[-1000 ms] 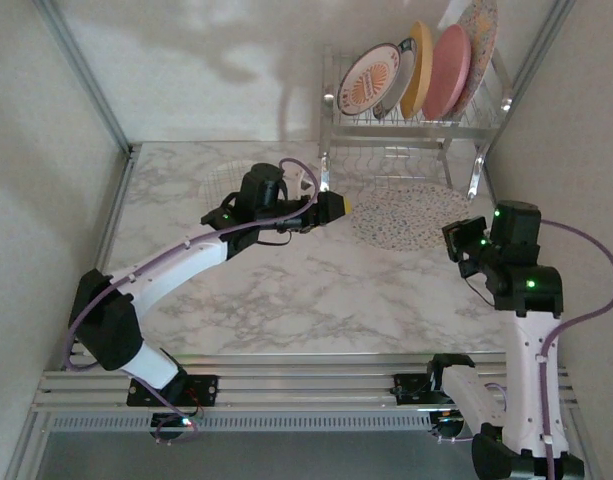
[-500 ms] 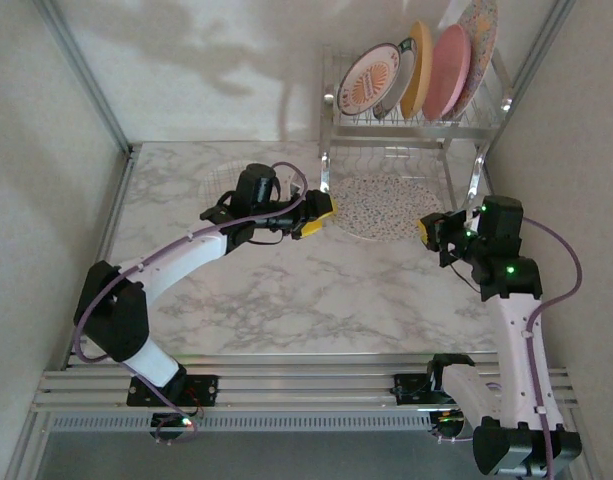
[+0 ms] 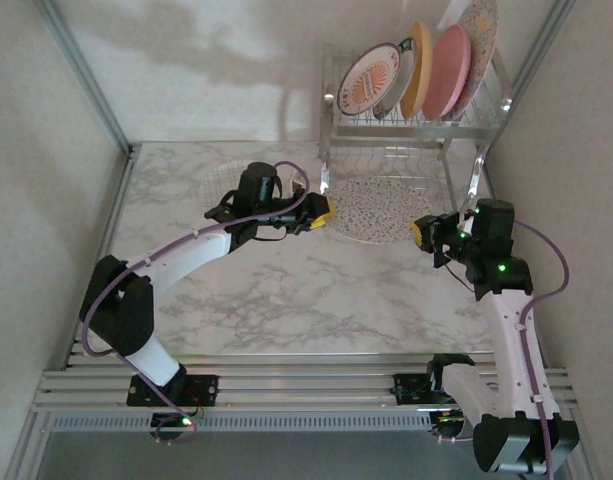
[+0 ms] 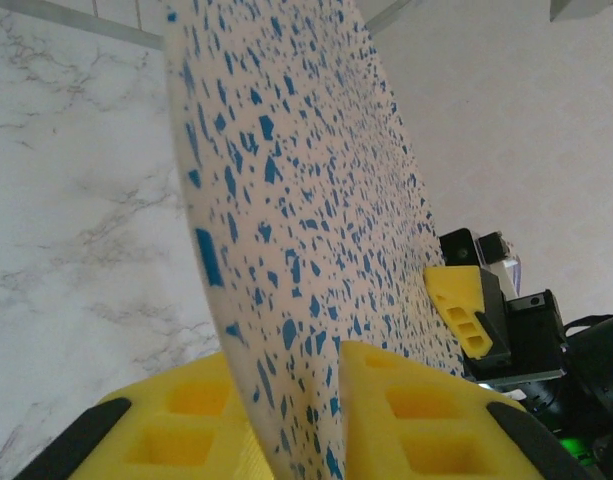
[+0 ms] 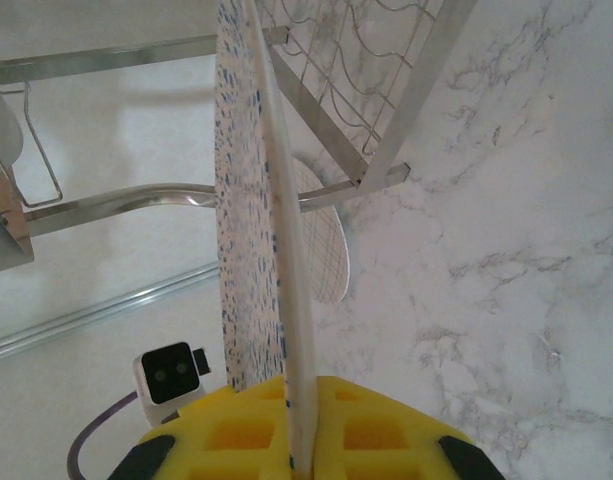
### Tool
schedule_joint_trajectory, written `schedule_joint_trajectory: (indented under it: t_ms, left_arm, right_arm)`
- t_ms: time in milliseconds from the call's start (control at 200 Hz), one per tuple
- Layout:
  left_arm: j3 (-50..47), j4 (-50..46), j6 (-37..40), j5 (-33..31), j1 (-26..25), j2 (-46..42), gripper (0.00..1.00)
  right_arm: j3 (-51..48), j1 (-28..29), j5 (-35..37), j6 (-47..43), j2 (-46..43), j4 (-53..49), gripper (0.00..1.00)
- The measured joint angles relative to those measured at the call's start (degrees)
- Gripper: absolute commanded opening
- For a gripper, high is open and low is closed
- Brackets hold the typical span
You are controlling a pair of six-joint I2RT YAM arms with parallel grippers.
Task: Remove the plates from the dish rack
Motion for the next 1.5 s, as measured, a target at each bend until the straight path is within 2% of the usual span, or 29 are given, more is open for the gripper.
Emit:
schedule_joint_trajectory:
  t_ms: [150, 235, 290, 410, 546, 731, 781, 931, 1011, 1166, 1336, 1422, 1502]
  left_arm:
    - [0.00, 0.83, -0.57, 0.42, 0.09, 0.15, 0.26]
    - [0.00, 1.01, -0.52, 0.74, 0.20, 0.20, 0.32]
    - [0.00, 1.27, -0.79, 1.27, 0.07, 0.26, 0.32]
    - [0.00, 1.29, -1.03, 2.10, -0.09, 0.46, 0.20]
    - [0.09, 1.31, -4.94, 2.08, 0.20, 0.61, 0.00]
    - [0.42, 1.36, -7.32, 2.12, 0.46, 0.61, 0.00]
    - [0.44, 0.96, -7.23, 2.12, 0.46, 0.61, 0.00]
    - [0.17, -0.26, -2.97, 2.27, 0.42, -0.48, 0.00]
    - [-1.95, -1.29, -0.66, 2.21, 0.83, -3.23, 0.00]
    - [-9.03, -2.84, 1.29, 1.62, 3.67, -11.98, 0.00]
    - [-20.20, -2.69, 0.04, 0.26, 13.11, -24.61, 0.00]
    - [-25.09, -2.12, -1.49, -0.94, 19.08, -29.09, 0.00]
    - [-29.33, -0.81, -3.26, -2.47, 24.00, -31.65, 0.00]
  right_arm:
    - [-0.11, 0.00, -0.42, -0.02, 0.74, 0.66, 0.00]
    - [-0.13, 0.11, -0.66, 0.00, 1.05, 0.94, 0.00]
    - [-0.20, 0.46, -1.09, 0.00, 1.27, 1.20, 0.00]
    - [-0.48, 0.76, -1.77, 0.09, 1.46, 2.01, 0.00]
    - [-0.74, 0.76, -1.70, -1.79, 1.46, 3.28, 0.00]
    - [-0.85, 0.92, -1.77, -3.15, 1.53, 3.96, 0.00]
    - [-0.81, 0.92, -1.75, -3.98, 1.53, 3.56, 0.11]
    - [1.22, 1.14, -0.79, -6.91, 2.03, -3.23, 0.56]
    - [3.58, 1.14, 0.61, -8.96, 1.79, -6.03, 0.68]
    - [7.82, 1.14, 2.69, -14.84, 0.50, -9.51, 0.74]
    - [9.99, 2.40, 4.28, -22.71, -0.02, -11.10, 0.76]
    - [10.60, 6.21, 6.67, -28.04, -0.02, -11.15, 0.76]
    - [10.64, 12.46, 10.27, -33.44, -0.42, -9.70, 0.74]
